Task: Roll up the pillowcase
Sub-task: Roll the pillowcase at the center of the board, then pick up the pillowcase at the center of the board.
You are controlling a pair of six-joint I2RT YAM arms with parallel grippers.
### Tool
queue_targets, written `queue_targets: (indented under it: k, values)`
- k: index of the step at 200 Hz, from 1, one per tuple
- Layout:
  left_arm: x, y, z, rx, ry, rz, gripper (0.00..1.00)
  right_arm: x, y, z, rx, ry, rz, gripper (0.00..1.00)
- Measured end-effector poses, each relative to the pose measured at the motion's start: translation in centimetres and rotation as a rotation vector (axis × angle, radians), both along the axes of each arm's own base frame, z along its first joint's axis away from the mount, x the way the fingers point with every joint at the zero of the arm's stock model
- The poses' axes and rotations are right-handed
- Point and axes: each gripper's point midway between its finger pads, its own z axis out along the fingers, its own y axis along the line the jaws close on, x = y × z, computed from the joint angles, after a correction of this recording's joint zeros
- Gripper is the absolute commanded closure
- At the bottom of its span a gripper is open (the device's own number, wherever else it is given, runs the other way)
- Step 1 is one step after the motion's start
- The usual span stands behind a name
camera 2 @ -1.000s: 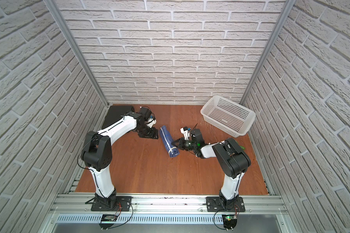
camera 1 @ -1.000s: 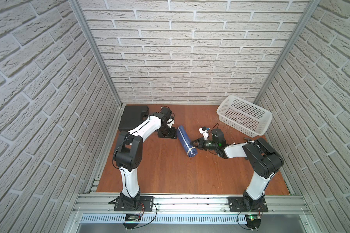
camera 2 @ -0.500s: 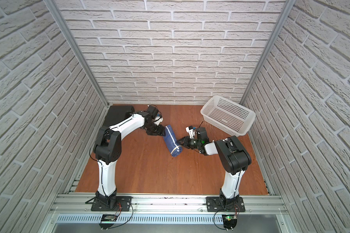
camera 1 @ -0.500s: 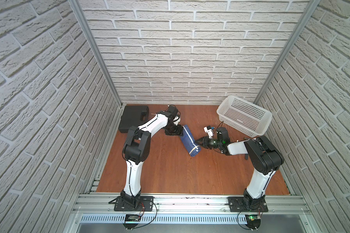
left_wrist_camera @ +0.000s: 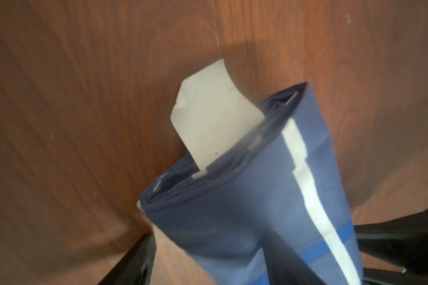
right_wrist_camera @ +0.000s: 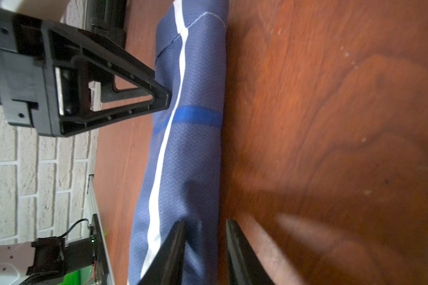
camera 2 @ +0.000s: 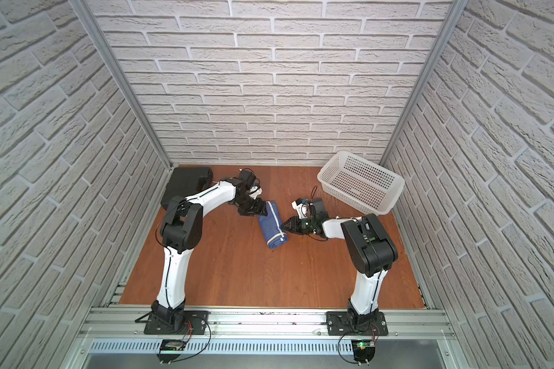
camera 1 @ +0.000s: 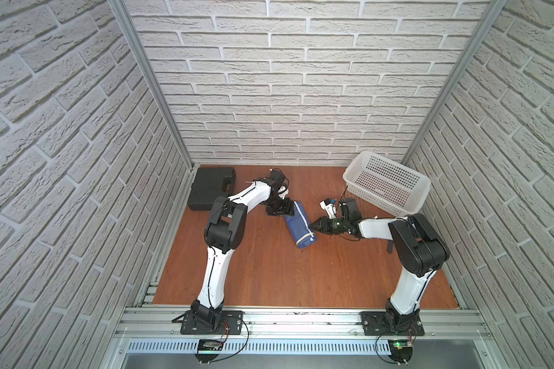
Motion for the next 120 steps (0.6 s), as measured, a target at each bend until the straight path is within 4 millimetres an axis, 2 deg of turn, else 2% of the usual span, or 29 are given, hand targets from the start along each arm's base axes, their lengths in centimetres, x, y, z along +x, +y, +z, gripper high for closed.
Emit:
queue_targets:
  k: [28, 61, 89, 120]
  values:
    - [0.0, 0.0, -0.1, 0.007, 0.004, -0.01, 0.28, -0.8, -0.7, 0.7, -0.1, -0.036, 0.043, 0.62]
    - [0.1, 0.2, -0.2, 0.028, 0.012, -0.026, 0.29, -2.3, -0.2, 4.2, -0.239, -0.195, 0.123, 0.54]
    - [0.1, 0.2, -0.3, 0.036, 0.016, -0.035, 0.3, -4.4, 2.3, 7.1, -0.365, -0.401, 0.258, 0.5]
    - [0.0, 0.2, -0.3, 0.032, 0.021, -0.043, 0.31, -7.2, 6.2, 7.1, -0.515, -0.556, 0.449, 0.45]
